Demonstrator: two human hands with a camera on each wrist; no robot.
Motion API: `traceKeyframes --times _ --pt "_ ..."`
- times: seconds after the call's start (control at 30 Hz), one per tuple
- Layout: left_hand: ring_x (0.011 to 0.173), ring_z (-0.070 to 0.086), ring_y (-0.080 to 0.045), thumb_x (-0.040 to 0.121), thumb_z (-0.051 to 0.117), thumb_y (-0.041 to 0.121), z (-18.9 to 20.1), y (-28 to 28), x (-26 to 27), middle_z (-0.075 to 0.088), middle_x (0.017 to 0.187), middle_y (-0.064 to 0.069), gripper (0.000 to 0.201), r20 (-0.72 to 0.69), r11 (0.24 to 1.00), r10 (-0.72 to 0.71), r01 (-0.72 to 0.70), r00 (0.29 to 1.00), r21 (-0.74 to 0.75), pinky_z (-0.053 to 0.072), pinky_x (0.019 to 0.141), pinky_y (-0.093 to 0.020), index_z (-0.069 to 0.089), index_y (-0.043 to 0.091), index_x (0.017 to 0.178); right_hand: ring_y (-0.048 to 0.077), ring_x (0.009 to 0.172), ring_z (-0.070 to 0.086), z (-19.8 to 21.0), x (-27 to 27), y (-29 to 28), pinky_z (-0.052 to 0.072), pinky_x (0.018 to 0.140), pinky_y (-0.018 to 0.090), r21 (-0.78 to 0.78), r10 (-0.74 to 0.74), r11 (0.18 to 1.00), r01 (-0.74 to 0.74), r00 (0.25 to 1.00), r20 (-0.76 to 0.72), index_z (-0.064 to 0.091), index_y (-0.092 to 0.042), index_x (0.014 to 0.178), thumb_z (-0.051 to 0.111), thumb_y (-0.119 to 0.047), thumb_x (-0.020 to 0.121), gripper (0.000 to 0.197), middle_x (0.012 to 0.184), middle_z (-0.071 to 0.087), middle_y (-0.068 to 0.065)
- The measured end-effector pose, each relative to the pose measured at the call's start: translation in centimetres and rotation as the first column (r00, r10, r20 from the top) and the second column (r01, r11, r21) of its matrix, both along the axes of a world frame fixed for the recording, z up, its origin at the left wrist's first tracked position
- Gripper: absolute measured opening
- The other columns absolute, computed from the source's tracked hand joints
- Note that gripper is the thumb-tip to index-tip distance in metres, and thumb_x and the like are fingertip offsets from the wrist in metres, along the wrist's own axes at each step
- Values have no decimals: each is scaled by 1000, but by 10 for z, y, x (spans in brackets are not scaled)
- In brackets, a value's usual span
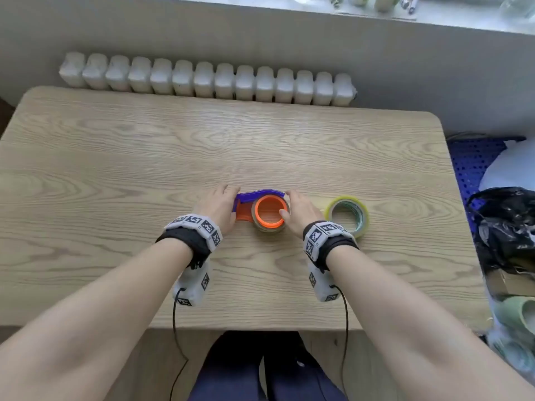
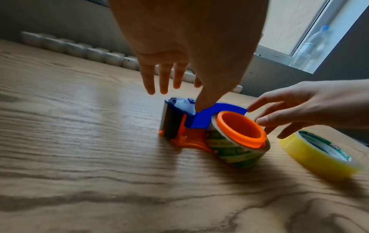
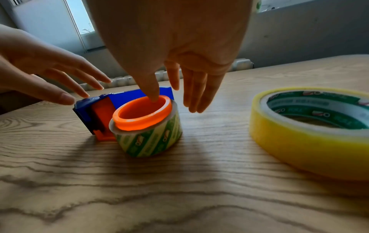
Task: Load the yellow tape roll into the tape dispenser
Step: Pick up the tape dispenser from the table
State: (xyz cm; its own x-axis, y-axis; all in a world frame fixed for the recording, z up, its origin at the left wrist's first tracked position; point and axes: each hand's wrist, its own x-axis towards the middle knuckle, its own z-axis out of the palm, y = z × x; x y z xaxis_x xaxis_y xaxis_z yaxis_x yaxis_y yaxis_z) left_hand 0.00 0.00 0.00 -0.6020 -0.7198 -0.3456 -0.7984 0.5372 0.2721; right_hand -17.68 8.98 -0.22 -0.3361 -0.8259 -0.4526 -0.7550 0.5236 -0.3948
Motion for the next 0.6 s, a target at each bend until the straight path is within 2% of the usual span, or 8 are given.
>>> traceKeyframes --times 0.13,0.33,0.43,0.53,0.6 --pt "124 44 -33 84 58 22 -13 -3 3 45 136 -13 57 0 998 35 -35 999 52 40 100 -45 38 13 136 29 127 43 -7 0 -4 36 99 37 4 -109 994 109 991 84 32 -15 140 52 -24 92 53 140 47 9" --pt "121 46 -32 88 54 22 -21 -1 5 50 131 -13 47 -84 992 89 -81 992 95 40 100 -45 41 11 133 32 112 54 -13 2 -7 41 87 33 3 -203 979 205 971 127 41 -22 134 52 -16 89 47 122 60 13" --pt "120 48 -31 91 50 26 -17 1 4 52 129 -13 41 -124 982 150 -133 981 134 39 100 -41 46 12 129 34 108 55 -8 3 -6 43 86 36 -35 -202 977 210 968 149 46 -22 128 53 -14 87 43 113 63 13" --pt "117 49 -32 94 46 32 -3 -1 -2 56 122 -18 40 -182 950 267 -227 946 212 36 100 -36 51 7 125 33 111 54 5 3 -3 44 89 38 -92 -194 972 214 963 188 46 -22 129 53 -13 88 43 117 62 11" --pt "112 53 -33 93 46 37 7 -5 -6 61 116 -17 42 -175 934 315 -272 933 231 39 94 -36 53 7 122 33 112 55 16 2 -1 44 91 37 -148 -183 965 215 962 203 45 -21 132 51 -11 88 46 120 62 11"
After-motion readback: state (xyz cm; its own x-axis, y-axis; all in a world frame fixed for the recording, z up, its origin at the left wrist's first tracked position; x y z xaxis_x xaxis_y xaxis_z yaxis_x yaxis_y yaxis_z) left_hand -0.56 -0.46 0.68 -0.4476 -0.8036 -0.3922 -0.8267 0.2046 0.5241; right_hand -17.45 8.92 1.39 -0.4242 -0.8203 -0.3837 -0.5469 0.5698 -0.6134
